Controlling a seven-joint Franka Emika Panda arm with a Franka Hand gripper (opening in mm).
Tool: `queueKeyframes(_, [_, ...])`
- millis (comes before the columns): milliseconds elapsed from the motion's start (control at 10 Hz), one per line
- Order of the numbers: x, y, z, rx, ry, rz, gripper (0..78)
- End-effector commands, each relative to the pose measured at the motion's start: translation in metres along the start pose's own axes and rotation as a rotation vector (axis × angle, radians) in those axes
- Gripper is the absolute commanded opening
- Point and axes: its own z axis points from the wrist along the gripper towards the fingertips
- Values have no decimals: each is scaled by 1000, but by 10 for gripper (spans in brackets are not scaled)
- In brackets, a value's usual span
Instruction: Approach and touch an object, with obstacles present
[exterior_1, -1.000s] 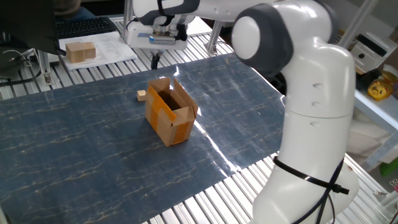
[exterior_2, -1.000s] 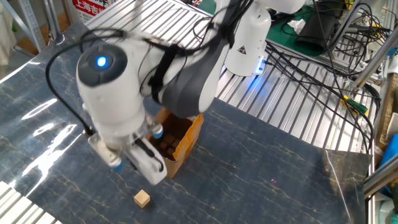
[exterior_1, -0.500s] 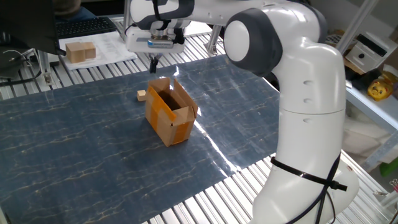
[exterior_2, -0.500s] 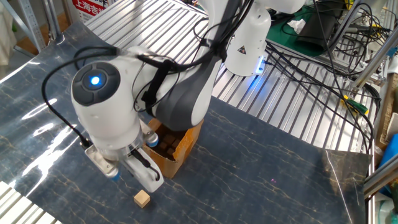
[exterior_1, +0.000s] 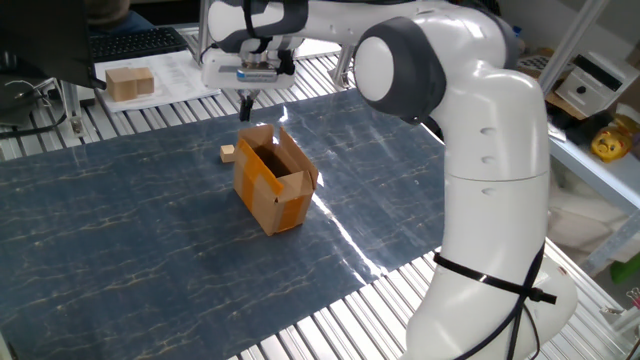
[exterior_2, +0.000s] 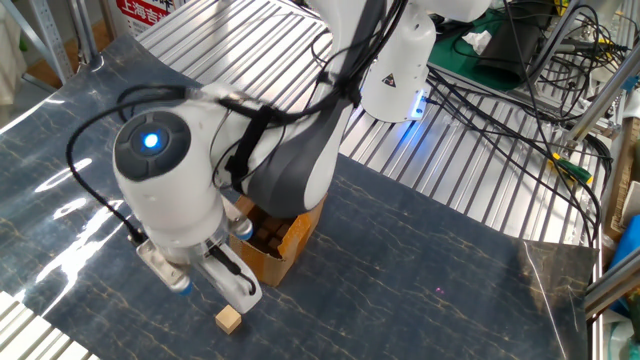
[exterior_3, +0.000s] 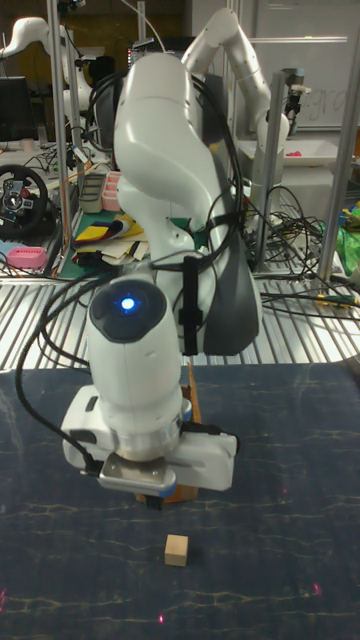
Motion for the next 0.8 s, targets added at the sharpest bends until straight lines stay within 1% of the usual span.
queueKeyframes(100, [-8, -3, 27, 7, -24, -50, 0])
queueKeyframes(300, [-6, -8, 34, 14, -34, -66, 0])
queueKeyframes(500, [-4, -11, 42, 12, -42, -75, 0])
queueKeyframes(800, [-1, -15, 62, 7, -62, -80, 0])
